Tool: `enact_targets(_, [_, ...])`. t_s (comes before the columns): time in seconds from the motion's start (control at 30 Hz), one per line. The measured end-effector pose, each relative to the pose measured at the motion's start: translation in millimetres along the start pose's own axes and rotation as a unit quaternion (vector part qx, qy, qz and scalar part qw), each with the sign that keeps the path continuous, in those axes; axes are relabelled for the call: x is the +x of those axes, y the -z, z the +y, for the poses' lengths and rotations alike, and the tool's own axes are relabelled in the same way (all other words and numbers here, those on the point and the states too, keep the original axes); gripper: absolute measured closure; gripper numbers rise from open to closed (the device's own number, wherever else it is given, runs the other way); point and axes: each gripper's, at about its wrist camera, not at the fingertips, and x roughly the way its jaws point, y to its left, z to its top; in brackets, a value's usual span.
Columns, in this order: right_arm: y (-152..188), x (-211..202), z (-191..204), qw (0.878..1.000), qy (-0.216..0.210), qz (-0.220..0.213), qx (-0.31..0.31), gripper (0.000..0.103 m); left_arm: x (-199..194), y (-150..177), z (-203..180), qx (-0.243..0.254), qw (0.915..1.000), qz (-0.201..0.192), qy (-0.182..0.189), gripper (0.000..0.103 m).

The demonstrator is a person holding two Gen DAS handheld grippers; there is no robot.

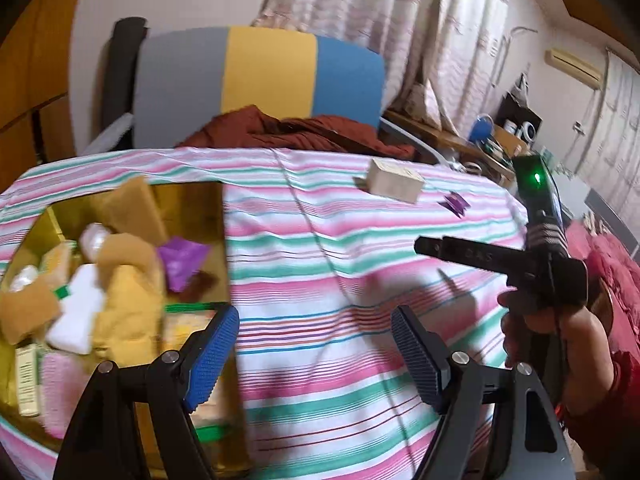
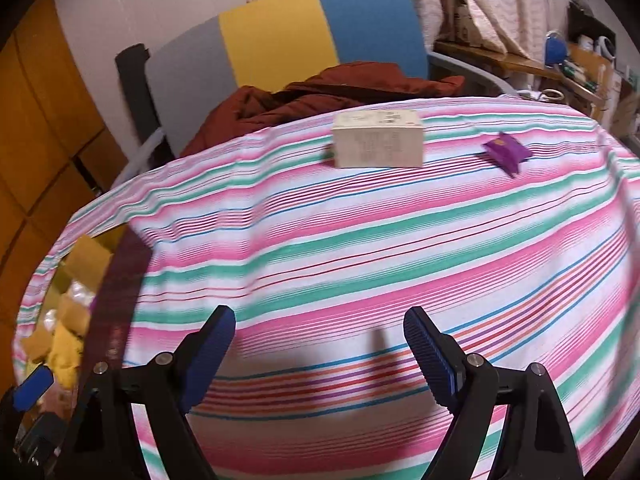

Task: Organize objects
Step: 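Move both tools back toward the cream box and purple sachet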

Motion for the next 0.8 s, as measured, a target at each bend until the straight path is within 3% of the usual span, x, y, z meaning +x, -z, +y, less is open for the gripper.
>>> enact_targets(0.33, [-21.6, 13.4, -59.1, 0.999, 0.051, -0.006, 0.008, 0.015, 45.2, -1.4, -37.7, 0.019, 0.998, 0.052, 0.031, 0.023])
enact_targets(0.8, [-72.6, 41.5, -141.2, 0.995, 0.097, -0.028, 0.02, 0.01, 85.9, -10.3, -64.5, 0.036, 0.9943, 0.086, 0.052, 0.023])
